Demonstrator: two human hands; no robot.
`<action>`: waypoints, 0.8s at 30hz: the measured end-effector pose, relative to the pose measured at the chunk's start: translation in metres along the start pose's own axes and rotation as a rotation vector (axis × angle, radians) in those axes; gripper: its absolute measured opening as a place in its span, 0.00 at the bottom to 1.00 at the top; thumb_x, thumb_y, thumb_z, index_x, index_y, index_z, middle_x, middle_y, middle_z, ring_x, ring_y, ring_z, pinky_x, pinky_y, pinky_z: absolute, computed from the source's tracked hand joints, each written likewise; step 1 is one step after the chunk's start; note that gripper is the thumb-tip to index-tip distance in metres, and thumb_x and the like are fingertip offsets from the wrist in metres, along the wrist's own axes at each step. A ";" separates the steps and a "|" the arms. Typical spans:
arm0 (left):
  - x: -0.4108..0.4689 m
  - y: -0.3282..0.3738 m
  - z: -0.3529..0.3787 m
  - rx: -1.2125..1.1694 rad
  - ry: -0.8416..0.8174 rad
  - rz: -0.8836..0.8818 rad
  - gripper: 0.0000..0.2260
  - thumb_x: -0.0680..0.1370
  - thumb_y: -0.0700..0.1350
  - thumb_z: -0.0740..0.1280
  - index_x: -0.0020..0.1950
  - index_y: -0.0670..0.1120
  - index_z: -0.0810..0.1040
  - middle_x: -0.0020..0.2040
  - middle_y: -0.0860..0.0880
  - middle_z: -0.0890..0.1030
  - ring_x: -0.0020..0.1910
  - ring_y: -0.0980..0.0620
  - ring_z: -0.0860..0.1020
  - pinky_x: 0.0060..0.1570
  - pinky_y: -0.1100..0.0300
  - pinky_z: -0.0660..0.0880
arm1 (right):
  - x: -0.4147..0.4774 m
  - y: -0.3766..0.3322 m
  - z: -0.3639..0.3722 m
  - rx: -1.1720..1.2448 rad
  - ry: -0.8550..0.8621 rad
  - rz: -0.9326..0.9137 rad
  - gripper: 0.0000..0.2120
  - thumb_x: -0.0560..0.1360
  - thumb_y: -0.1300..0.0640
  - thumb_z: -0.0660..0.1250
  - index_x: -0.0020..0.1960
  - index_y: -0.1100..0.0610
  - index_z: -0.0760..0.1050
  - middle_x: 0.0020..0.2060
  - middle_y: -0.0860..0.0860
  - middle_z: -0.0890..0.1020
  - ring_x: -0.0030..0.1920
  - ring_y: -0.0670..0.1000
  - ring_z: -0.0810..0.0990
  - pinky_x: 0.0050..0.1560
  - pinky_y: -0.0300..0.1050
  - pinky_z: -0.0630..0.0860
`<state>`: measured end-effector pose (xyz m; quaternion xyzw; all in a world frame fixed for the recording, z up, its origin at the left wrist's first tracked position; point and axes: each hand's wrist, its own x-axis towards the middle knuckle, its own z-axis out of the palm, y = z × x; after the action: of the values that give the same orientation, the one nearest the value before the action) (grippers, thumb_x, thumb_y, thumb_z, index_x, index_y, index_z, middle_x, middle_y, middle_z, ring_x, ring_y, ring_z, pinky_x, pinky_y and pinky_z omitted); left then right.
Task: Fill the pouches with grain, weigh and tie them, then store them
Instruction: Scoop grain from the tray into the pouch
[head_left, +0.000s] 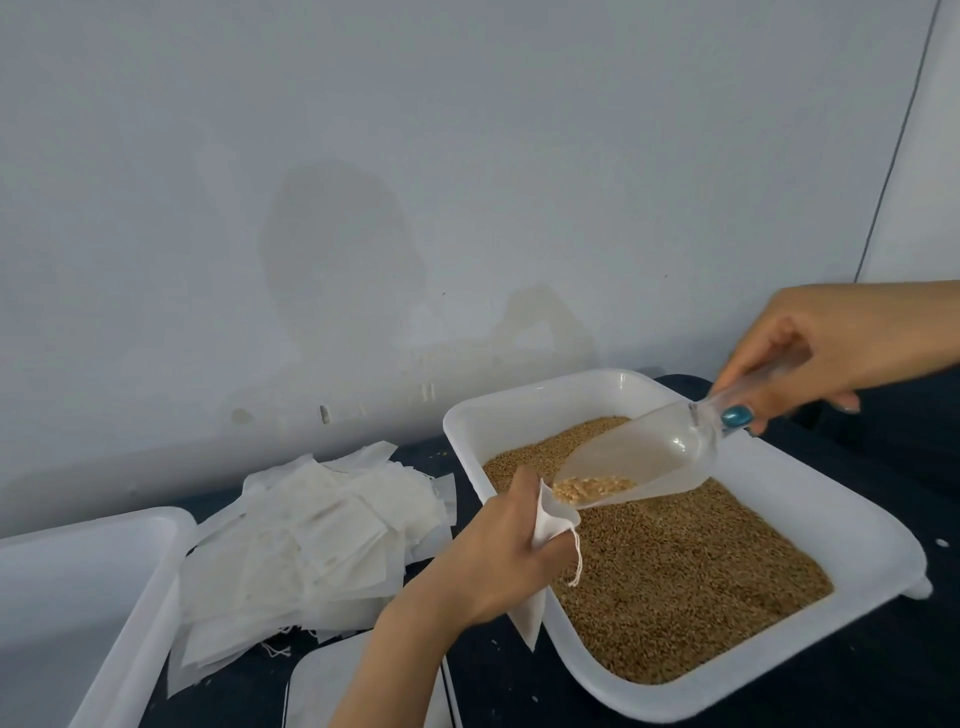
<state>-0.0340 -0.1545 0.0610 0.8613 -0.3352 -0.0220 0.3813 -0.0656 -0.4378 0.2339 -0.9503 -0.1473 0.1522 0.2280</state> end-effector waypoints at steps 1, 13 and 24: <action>0.000 0.000 0.000 -0.001 0.000 -0.001 0.09 0.75 0.53 0.60 0.51 0.53 0.63 0.43 0.52 0.75 0.36 0.58 0.73 0.32 0.68 0.70 | 0.002 -0.007 -0.001 -0.031 -0.011 -0.003 0.21 0.64 0.25 0.68 0.52 0.33 0.82 0.43 0.43 0.87 0.25 0.44 0.75 0.28 0.31 0.70; 0.001 -0.002 0.006 -0.020 0.014 -0.007 0.13 0.72 0.55 0.61 0.52 0.51 0.65 0.42 0.54 0.76 0.33 0.60 0.74 0.29 0.69 0.70 | 0.009 -0.053 -0.012 -0.333 -0.001 -0.046 0.11 0.66 0.31 0.69 0.46 0.31 0.82 0.32 0.35 0.82 0.24 0.42 0.78 0.28 0.28 0.69; -0.003 -0.008 0.003 -0.106 0.014 -0.040 0.15 0.73 0.57 0.60 0.57 0.51 0.66 0.48 0.52 0.78 0.41 0.61 0.77 0.41 0.60 0.78 | 0.002 -0.006 0.010 -0.068 0.012 -0.045 0.23 0.63 0.23 0.67 0.54 0.31 0.81 0.44 0.39 0.86 0.25 0.44 0.79 0.27 0.30 0.71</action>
<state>-0.0324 -0.1510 0.0527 0.8465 -0.3137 -0.0413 0.4281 -0.0683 -0.4277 0.2280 -0.9549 -0.1724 0.1361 0.1999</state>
